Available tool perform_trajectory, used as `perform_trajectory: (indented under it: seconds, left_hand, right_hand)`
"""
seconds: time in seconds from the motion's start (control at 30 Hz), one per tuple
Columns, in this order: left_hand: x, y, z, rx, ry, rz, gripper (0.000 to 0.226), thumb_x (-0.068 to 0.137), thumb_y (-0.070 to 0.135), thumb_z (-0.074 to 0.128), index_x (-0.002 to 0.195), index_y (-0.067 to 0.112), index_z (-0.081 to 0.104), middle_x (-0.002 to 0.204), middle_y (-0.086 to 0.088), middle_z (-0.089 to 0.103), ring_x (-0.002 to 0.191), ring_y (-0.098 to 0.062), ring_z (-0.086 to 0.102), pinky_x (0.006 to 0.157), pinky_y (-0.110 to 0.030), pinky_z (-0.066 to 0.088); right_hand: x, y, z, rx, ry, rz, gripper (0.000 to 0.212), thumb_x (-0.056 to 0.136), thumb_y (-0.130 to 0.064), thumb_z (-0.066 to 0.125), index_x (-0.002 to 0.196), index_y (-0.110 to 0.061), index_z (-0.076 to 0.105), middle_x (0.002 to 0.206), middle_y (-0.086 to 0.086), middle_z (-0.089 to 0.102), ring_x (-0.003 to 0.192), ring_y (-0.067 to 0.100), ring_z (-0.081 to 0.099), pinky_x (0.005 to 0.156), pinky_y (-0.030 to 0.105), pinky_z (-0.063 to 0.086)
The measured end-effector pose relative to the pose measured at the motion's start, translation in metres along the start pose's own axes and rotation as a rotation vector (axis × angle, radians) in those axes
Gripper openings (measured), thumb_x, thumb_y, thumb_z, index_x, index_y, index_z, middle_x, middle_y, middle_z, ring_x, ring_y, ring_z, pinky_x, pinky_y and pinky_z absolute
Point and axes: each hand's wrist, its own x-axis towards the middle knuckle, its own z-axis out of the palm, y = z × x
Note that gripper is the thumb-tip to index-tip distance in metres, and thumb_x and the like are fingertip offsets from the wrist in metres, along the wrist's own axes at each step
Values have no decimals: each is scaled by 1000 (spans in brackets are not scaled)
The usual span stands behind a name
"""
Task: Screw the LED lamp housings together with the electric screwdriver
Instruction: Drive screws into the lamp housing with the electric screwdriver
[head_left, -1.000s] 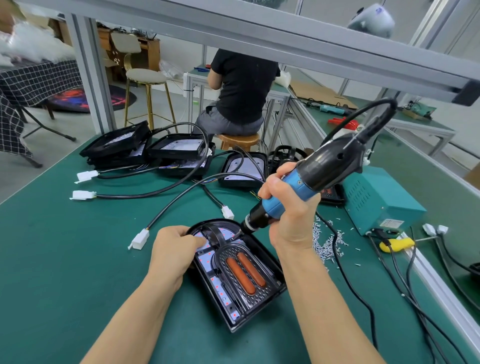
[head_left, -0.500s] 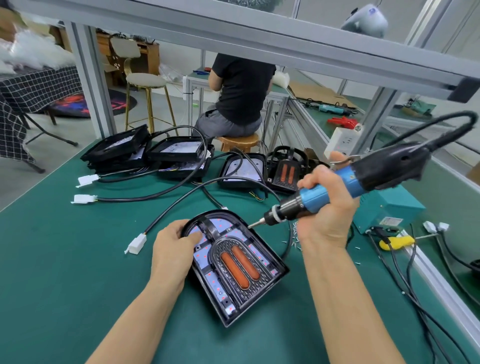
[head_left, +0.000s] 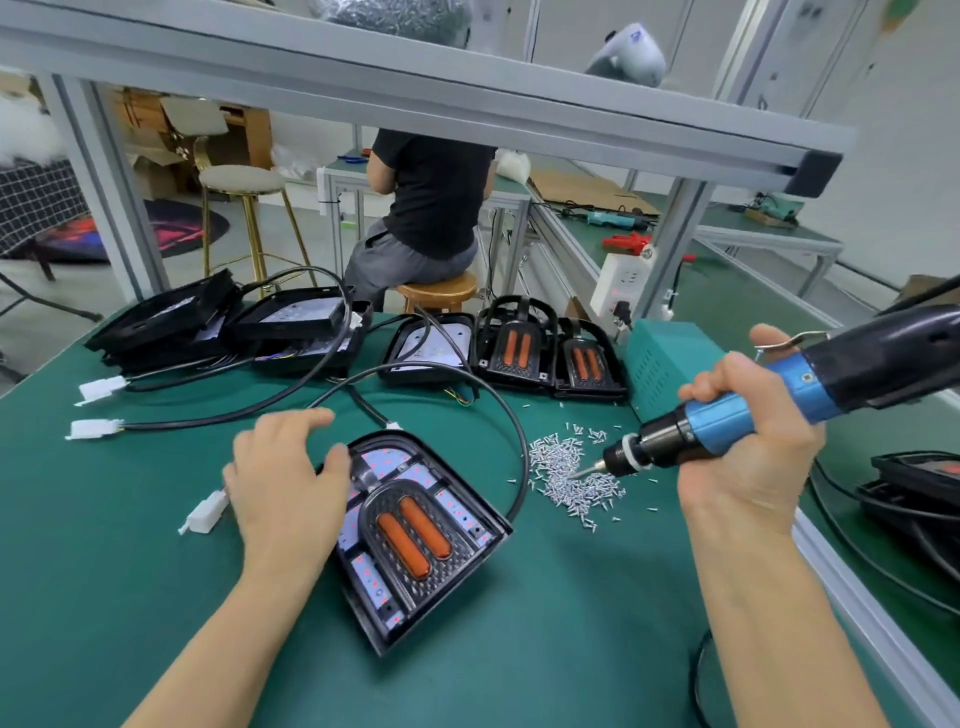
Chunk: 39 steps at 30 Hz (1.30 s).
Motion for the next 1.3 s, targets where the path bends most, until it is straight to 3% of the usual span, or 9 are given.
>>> perform_trajectory:
  seconds: [0.07, 0.13, 0.23, 0.3, 0.67, 0.93, 1.0, 1.13, 1.3]
  left_hand:
    - [3, 27, 2, -42, -16, 230, 17, 81, 14, 65, 96, 19, 70, 100, -3, 67, 99, -31, 54, 89, -42, 40]
    - [8, 58, 15, -30, -273, 384, 13, 81, 19, 64, 89, 24, 72, 92, 4, 68, 96, -25, 57, 88, -40, 43]
    - [18, 90, 51, 200, -694, 444, 15, 83, 18, 66, 93, 26, 73, 96, 7, 70, 99, -19, 61, 89, -31, 45]
    - [21, 98, 75, 314, -826, 437, 17, 81, 13, 68, 94, 24, 74, 101, 5, 71, 99, -19, 63, 89, -31, 48]
    - [21, 103, 107, 448, -847, 464, 16, 74, 14, 77, 87, 22, 73, 100, 3, 71, 93, -21, 65, 77, -31, 52]
    - [13, 101, 110, 565, -750, 596, 19, 85, 8, 53, 93, 14, 69, 100, -6, 69, 91, -30, 63, 75, -35, 52]
    - [14, 104, 105, 484, -721, 586, 20, 86, 7, 50, 92, 10, 68, 98, -8, 68, 90, -31, 62, 75, -36, 52]
    - [19, 107, 77, -13, -670, 400, 11, 83, 11, 65, 75, 17, 68, 70, 6, 64, 72, -14, 59, 69, -24, 46]
    - [-1, 88, 30, -579, -742, 82, 16, 78, 1, 72, 71, 15, 73, 65, -2, 68, 62, -9, 59, 58, -18, 51]
  right_hand:
    - [0, -6, -7, 30, -16, 32, 23, 74, -2, 56, 92, -16, 59, 55, -2, 47, 48, 12, 48, 58, 23, 43]
    - [-1, -9, -11, 39, -18, 44, 24, 74, -2, 56, 93, -16, 57, 54, -3, 46, 48, 12, 48, 59, 23, 43]
    - [-5, -12, -16, 21, -3, 40, 25, 72, -1, 56, 92, -15, 58, 53, -1, 46, 47, 13, 47, 58, 24, 43]
    - [-7, -13, -20, 9, 1, 41, 25, 71, -2, 58, 92, -15, 59, 54, -1, 46, 47, 14, 48, 57, 24, 44]
    - [-6, -20, -42, -27, 10, 33, 26, 70, -1, 59, 91, -16, 59, 55, 0, 47, 48, 15, 48, 58, 27, 44]
    - [-10, -19, -40, -54, 9, 30, 28, 69, 0, 60, 92, -15, 58, 53, 1, 49, 50, 18, 48, 58, 27, 45]
    - [-10, -20, -39, -49, 11, 26, 27, 69, 0, 59, 91, -15, 59, 53, 2, 49, 49, 18, 48, 58, 26, 45]
    - [-10, -25, -35, -15, 15, 30, 26, 69, -1, 59, 91, -16, 60, 54, 2, 48, 49, 17, 48, 58, 27, 44]
    - [-13, -30, -19, 120, 24, 86, 31, 72, -4, 56, 101, -15, 60, 54, -5, 46, 49, 11, 46, 59, 24, 44]
